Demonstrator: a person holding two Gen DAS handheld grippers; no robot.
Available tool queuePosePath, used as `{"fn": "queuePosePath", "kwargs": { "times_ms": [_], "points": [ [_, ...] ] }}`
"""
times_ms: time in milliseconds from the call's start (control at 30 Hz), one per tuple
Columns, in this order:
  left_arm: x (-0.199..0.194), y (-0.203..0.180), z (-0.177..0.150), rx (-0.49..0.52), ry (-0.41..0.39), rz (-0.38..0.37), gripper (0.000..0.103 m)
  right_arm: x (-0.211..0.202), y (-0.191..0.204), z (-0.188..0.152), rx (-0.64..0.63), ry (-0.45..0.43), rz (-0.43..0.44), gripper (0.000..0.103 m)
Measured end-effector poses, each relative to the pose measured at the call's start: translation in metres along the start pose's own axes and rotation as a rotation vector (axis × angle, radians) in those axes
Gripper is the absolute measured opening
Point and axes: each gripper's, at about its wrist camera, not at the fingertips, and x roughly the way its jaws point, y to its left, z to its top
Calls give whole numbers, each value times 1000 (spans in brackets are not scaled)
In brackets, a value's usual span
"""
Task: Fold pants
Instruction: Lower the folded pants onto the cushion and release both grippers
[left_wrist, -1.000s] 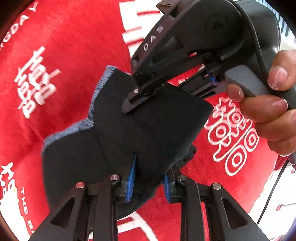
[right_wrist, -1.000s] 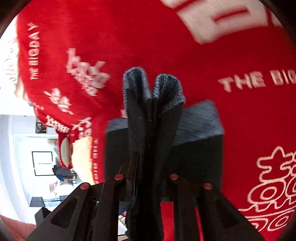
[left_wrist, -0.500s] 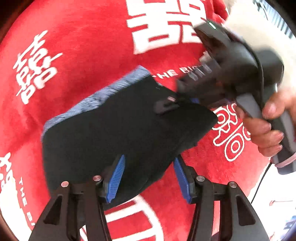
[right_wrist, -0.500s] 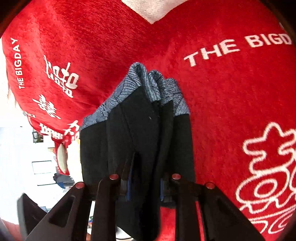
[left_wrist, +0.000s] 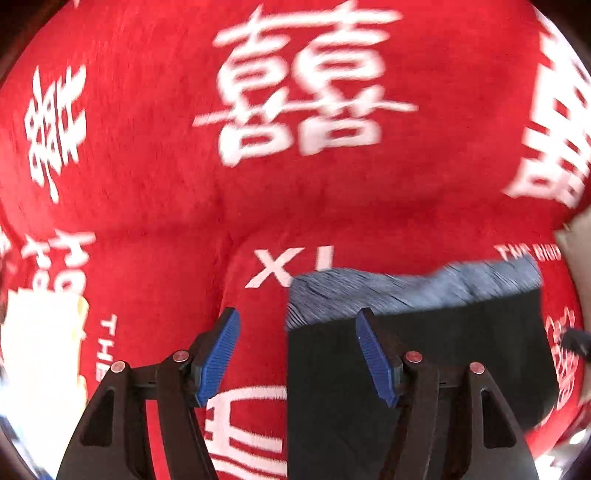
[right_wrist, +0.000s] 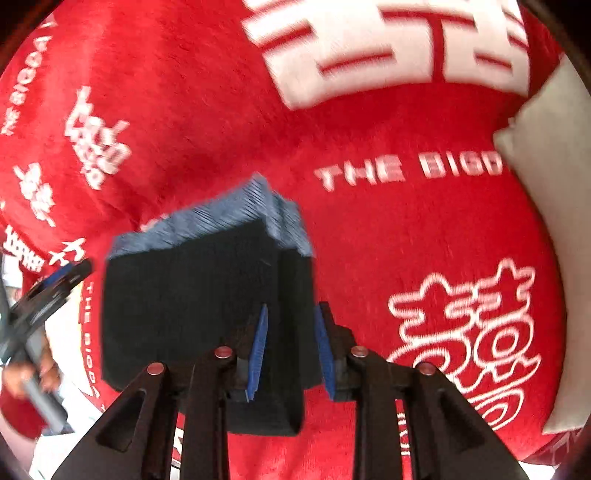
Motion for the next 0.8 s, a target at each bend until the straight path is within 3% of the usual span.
{"fn": "queuePosePath", "kwargs": {
  "times_ms": [167, 300, 500, 667, 800],
  "points": [
    [35, 0, -7, -31, 65, 33, 66, 13, 25, 0, -66, 40, 44, 29],
    [46, -5, -24, 4, 68, 41, 67, 39, 25, -18, -70, 112, -7, 29],
    [44, -3, -25, -24, 42, 29, 67, 45, 28, -30, -124, 66, -49, 29],
    [19, 2, -32, -51, 55, -5, 67, 48, 27, -34, -114, 54, -62, 32],
    [10, -5, -56, -18, 96, -37, 67, 47, 30, -42, -125, 28, -78, 42]
  ]
}}
